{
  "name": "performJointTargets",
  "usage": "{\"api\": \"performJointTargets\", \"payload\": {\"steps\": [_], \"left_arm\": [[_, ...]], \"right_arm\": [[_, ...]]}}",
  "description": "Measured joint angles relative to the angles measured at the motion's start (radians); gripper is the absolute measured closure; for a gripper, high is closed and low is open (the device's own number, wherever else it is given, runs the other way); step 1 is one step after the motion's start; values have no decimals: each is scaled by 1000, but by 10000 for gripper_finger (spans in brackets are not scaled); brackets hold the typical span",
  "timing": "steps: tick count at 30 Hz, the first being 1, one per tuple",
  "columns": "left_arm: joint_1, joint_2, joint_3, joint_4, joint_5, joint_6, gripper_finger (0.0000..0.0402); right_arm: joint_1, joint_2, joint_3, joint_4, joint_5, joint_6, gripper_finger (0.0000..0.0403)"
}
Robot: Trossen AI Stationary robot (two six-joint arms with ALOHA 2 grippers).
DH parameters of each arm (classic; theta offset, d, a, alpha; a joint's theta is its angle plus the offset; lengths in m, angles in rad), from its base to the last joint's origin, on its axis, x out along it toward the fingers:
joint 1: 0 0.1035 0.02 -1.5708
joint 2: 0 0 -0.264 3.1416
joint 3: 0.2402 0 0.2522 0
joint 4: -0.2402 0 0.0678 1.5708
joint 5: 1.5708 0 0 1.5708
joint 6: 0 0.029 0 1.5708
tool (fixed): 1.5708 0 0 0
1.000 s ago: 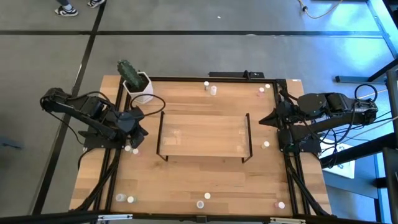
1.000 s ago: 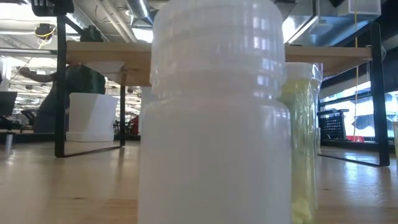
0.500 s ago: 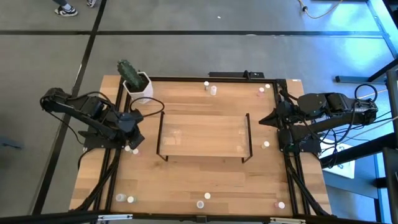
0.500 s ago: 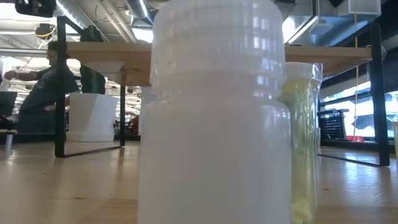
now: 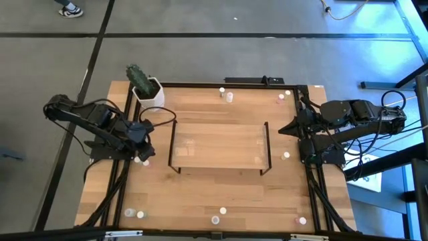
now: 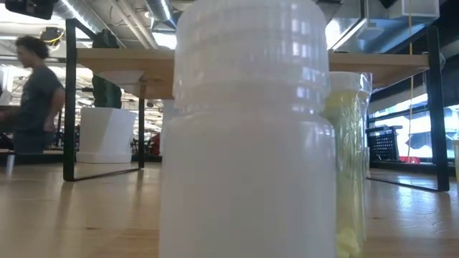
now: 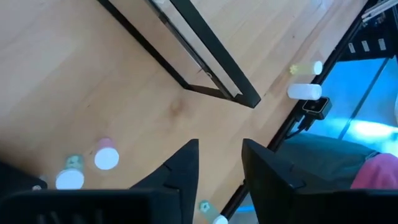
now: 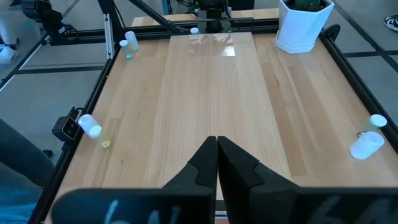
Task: Pick and place medicine bottles onto shelf by color
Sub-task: Put the left pink pill bottle on the shelf
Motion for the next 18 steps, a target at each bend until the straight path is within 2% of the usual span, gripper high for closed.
{"api": "performJointTargets", "payload": {"steps": [5, 10, 18], "left_arm": [[-1, 16, -1, -5, 13, 9, 280], [-11, 33, -1, -63, 12, 144, 281], [-107, 39, -1, -82, -19, 231, 281]], "right_arm": [[0, 0, 0, 0, 0, 0, 389], [0, 0, 0, 0, 0, 0, 389], [0, 0, 0, 0, 0, 0, 389]]}}
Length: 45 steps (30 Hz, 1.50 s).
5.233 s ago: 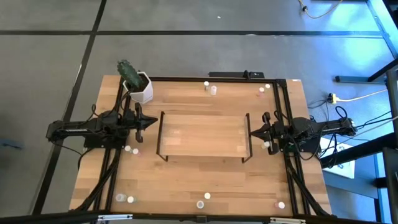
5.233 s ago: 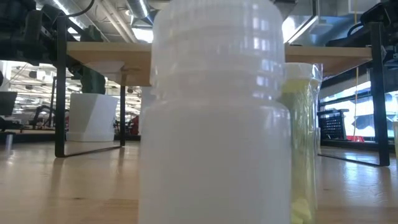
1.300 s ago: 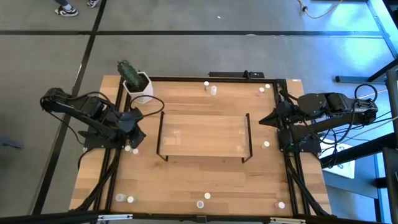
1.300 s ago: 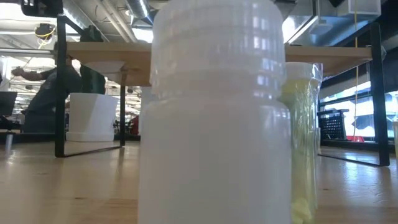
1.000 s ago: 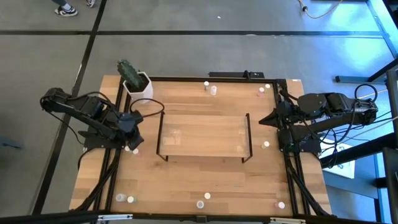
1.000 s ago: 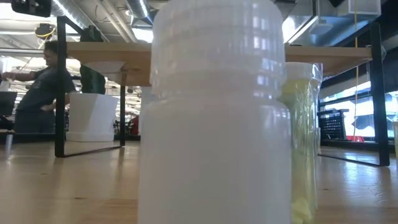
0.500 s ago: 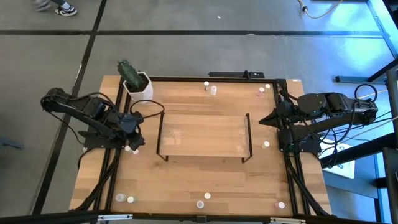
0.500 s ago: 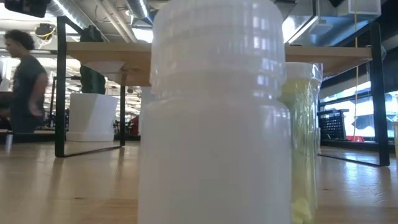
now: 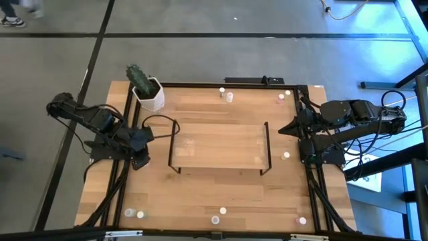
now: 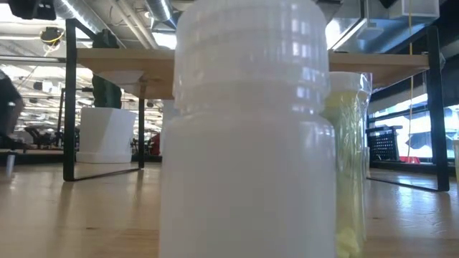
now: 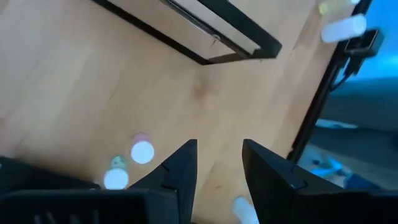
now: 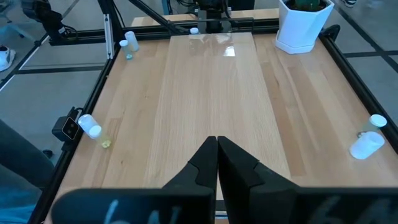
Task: Pick and place medicine bottles onto shelf by color
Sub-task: Put the left pink pill bottle on the shelf
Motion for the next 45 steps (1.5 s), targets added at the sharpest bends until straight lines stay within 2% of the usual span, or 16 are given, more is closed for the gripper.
{"api": "performJointTargets", "payload": {"steps": [10, 18, 27, 34, 45], "left_arm": [[-202, 3, 0, -9, -166, 67, 282], [-281, 81, 0, -49, -253, 24, 282], [-340, 141, 0, -56, -259, -73, 282], [-377, 149, 0, -56, -259, -172, 282], [-387, 149, 0, -56, -260, -204, 282]], "right_arm": [[0, 0, 0, 0, 0, 0, 389], [0, 0, 0, 0, 0, 0, 389], [0, 0, 0, 0, -4, 0, 389], [0, 0, 0, 0, -94, 1, 389], [0, 0, 0, 0, -95, 7, 389]]}}
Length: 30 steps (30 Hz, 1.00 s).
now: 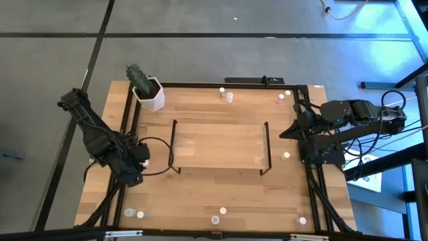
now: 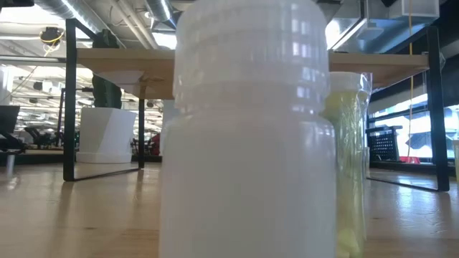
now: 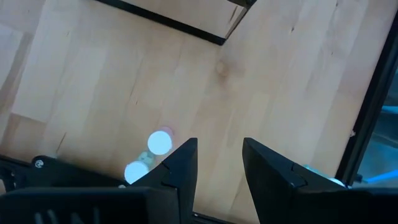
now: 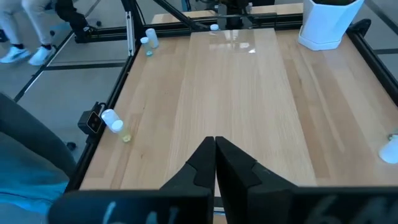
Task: Pick and place medicine bottles onto shelf by color
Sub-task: Put the left pink pill bottle on the shelf
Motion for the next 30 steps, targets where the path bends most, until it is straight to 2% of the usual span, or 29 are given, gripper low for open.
{"api": "performJointTargets", "payload": {"steps": [6, 19, 30], "left_arm": [[0, 0, 0, 0, -3, -2, 282], [18, 0, 0, 0, -11, -130, 282], [42, 0, 0, -30, -15, -126, 282]], "right_arm": [[0, 0, 0, 0, -1, -1, 389], [0, 0, 0, 0, -2, 0, 389], [0, 0, 0, 0, -2, 0, 389]]}}
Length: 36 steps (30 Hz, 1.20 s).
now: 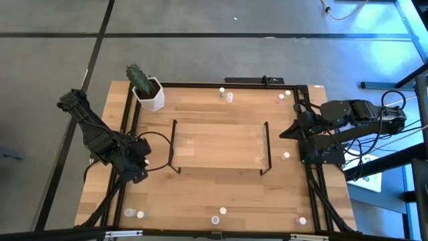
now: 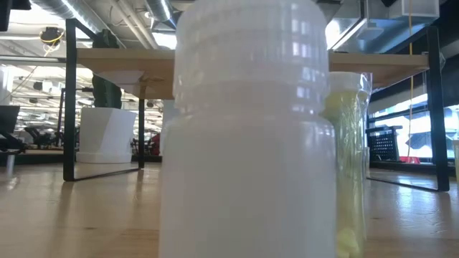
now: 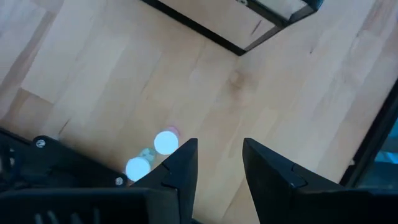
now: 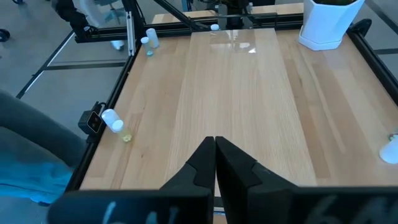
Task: Pick and place medicine bottles onto shelf by color
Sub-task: Put the left pink pill bottle on the shelf
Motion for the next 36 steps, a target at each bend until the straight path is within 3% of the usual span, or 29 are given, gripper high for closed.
{"api": "performJointTargets", "payload": {"steps": [5, 16, 27, 36], "left_arm": [[-30, 0, 0, -70, 12, 3, 282], [-98, -3, -42, -49, 42, -29, 267], [-29, -3, -154, 70, 48, -57, 180], [49, -3, -219, 70, 145, 29, 135]], "right_arm": [[0, 0, 0, 0, 0, 0, 389], [0, 0, 0, 0, 0, 0, 389], [0, 0, 0, 0, 0, 0, 389], [0, 0, 0, 0, 0, -1, 389]]}}
